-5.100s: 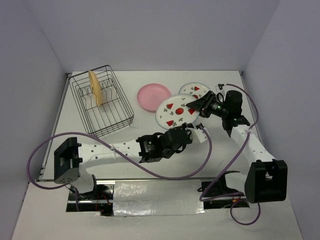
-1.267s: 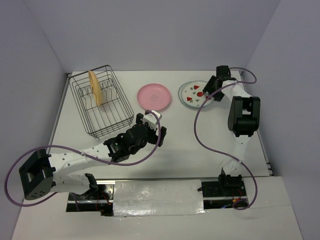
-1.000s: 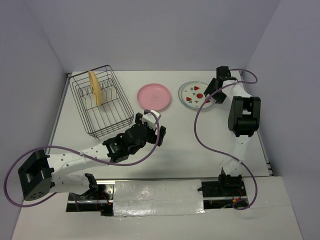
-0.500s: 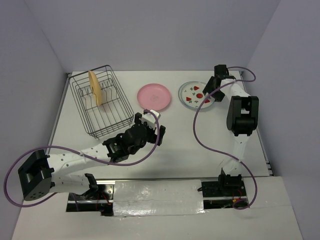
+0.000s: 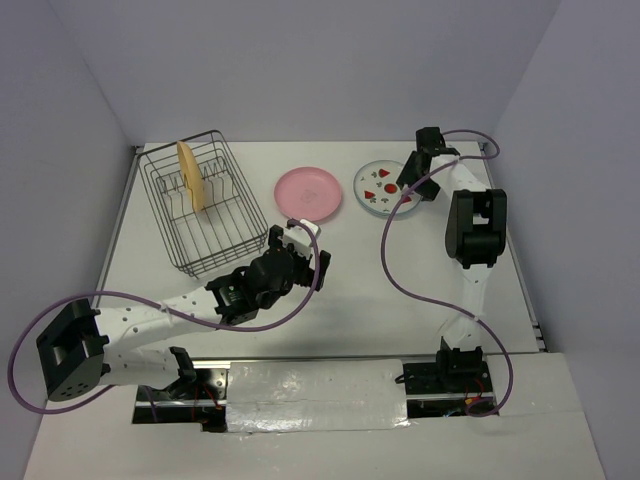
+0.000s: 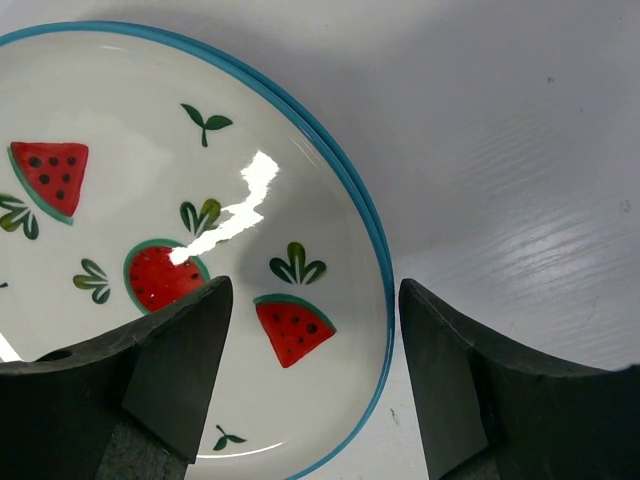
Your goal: Unload the plates from the dish rack
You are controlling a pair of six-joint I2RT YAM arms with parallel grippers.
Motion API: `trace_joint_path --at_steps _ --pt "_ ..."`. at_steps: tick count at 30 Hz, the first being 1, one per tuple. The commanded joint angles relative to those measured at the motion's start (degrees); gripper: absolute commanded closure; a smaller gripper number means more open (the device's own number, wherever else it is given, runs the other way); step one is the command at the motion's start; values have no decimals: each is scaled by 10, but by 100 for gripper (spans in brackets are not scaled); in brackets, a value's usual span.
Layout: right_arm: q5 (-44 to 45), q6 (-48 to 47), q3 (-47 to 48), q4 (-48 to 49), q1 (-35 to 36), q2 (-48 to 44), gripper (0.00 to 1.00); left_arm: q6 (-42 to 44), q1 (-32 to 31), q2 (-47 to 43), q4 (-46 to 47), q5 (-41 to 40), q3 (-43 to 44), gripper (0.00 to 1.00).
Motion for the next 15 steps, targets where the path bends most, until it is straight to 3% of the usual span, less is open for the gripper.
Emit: trace_joint_path --at_steps 1,10,12,14,15 --pt "24 5 23 -12 2 0 25 12 -2 1 20 -11 15 1" --pt "6 0 -45 2 -13 -81 25 14 -3 -1 13 -19 15 5" --pt "-4 -2 -57 4 -13 -107 25 9 -1 2 39 -29 7 15" --pt "-20 3 -76 13 -30 -137 25 -20 7 18 55 -38 16 36" --pt "-30 4 -83 15 -30 -146 25 -36 16 42 21 -45 35 49"
